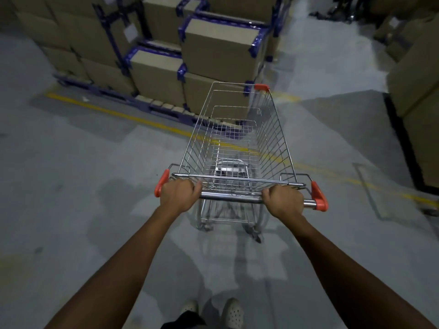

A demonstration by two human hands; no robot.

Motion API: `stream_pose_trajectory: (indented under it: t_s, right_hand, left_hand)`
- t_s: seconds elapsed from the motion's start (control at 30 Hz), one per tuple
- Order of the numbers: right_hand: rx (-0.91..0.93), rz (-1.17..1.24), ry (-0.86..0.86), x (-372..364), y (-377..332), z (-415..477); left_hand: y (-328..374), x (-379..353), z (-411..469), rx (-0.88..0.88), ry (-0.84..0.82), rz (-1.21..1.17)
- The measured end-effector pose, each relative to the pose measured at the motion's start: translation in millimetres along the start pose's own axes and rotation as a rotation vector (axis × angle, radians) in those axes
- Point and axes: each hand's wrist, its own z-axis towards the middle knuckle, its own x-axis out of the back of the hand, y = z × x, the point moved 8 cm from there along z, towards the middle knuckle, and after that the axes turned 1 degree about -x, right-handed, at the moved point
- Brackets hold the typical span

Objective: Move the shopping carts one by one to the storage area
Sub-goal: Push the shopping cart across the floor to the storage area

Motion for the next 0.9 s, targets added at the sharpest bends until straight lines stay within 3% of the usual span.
stream_pose_trajectory:
  t_s: [0.33,0.9]
  right_hand:
    - [0.215,-0.045,0.004,9.1,-107.7,49.1]
    - [0.497,-0.027,-0.013,5.8,-341.8,151.6]
  left_hand:
    - [-98.4,-0.1,-8.8,0.273,0.002,-0.028]
    - [-298.6,-4.4,14.3,0.557,0.038,-0.053]
